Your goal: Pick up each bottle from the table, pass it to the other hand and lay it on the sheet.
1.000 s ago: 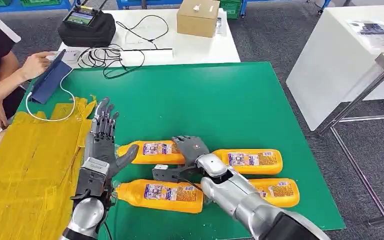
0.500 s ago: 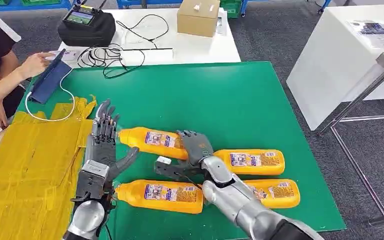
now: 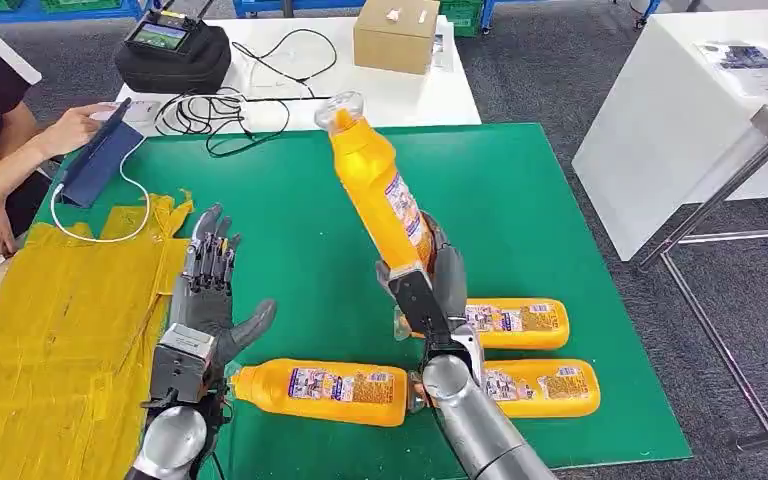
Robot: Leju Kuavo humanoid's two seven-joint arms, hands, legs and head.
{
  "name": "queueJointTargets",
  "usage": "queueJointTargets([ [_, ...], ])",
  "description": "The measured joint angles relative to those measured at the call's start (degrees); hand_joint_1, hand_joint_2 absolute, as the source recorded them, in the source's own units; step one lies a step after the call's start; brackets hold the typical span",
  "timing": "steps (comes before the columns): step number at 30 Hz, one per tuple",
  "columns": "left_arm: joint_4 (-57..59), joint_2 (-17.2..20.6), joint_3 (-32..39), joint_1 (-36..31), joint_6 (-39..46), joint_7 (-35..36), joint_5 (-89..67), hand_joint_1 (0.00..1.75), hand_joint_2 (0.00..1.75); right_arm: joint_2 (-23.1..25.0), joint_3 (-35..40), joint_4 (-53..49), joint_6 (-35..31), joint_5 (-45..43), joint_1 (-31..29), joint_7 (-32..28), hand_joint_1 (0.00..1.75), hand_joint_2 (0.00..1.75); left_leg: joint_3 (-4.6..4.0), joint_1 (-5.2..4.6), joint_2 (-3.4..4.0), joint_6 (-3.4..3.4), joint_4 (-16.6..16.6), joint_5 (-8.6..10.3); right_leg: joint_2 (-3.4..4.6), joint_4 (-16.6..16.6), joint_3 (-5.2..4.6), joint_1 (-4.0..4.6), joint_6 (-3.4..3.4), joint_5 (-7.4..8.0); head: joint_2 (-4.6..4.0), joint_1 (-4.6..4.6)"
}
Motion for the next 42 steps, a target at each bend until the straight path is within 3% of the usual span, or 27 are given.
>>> queueJointTargets([
  [12,0.1,0.0,-0.4,0.0,0.0,0.0,0.0,0.00,1.75,0.9,-2.4,-3.6,0.4,-0.4,1.7,-0.1,1.75,1.75,-0.01,0.00,0.00,0.00,0.0,0.00,0.00,0.0,0.00,0.00,0.00,0.00,0.00,0.00],
  [19,0.6,0.0,-1.0,-0.4,-1.6,0.3,1.2,0.00,1.75,0.9,0.6,-3.4,6.0,4.2,1.7,-2.6,1.75,1.75,0.00,0.01,0.00,0.00,0.0,0.00,0.00,0.0,-0.01,0.01,0.00,0.00,0.00,0.00],
  [28,1.5,0.0,-2.1,-1.5,-3.9,0.4,2.4,0.00,1.75,0.8,9.5,0.5,-3.2,20.5,0.5,0.2,1.75,1.75,-0.01,0.00,0.00,0.00,0.0,0.00,0.00,0.0,-0.01,0.00,0.00,0.00,0.00,0.00],
  [42,2.9,0.1,-2.1,-2.5,-5.6,0.7,4.7,0.00,1.75,0.8,14.2,4.1,-7.4,23.4,-0.8,0.3,1.75,1.75,-0.01,0.00,0.00,0.00,0.0,0.00,0.00,0.0,-0.02,0.00,0.00,0.00,0.00,0.00],
])
